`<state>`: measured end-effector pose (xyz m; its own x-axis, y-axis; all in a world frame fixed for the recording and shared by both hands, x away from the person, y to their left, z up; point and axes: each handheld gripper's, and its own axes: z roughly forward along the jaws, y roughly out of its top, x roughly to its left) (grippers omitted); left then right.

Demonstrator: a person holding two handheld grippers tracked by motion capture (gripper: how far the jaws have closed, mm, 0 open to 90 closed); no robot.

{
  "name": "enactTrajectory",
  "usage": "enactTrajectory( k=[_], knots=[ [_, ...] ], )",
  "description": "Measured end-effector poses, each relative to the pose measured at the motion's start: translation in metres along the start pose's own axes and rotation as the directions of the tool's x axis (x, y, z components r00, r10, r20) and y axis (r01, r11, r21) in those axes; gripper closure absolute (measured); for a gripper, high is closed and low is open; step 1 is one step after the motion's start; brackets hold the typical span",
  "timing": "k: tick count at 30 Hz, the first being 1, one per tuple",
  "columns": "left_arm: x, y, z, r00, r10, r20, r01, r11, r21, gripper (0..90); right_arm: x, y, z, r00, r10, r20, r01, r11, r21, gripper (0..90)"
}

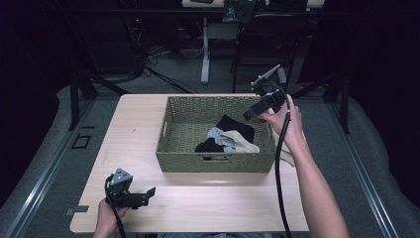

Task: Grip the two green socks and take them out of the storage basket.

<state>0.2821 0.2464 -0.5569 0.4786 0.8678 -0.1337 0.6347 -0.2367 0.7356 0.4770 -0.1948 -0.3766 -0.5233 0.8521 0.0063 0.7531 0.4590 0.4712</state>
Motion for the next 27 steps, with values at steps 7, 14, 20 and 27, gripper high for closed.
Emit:
enactTrajectory(
  k=[7, 14, 20, 27],
  knots=[
    [0.000, 0.000, 0.000, 1.0000, -0.001, 0.001, 0.001, 1.0000, 0.000, 0.4, 0.012, 0.003, 0.030, 0.9990, -0.017, -0.040, 0.018, 0.9997, 0.019, 9.7],
    [0.001, 0.000, -0.001, 1.0000, -0.001, 0.003, 0.001, 1.0000, -0.002, 0.4, 0.022, 0.001, 0.069, 0.9971, -0.021, -0.072, 0.026, 0.9973, 0.069, 14.0],
    [0.001, -0.001, -0.001, 1.0000, -0.003, 0.006, 0.003, 1.0000, -0.002, 0.4, 0.026, -0.003, 0.096, 0.9963, -0.018, -0.084, 0.028, 0.9926, 0.118, 23.5],
    [0.000, -0.001, -0.001, 1.0000, -0.002, 0.003, 0.002, 1.0000, -0.009, 0.4, 0.030, -0.005, 0.119, 0.9950, -0.020, -0.098, 0.037, 0.9843, 0.173, 40.5]
  ],
)
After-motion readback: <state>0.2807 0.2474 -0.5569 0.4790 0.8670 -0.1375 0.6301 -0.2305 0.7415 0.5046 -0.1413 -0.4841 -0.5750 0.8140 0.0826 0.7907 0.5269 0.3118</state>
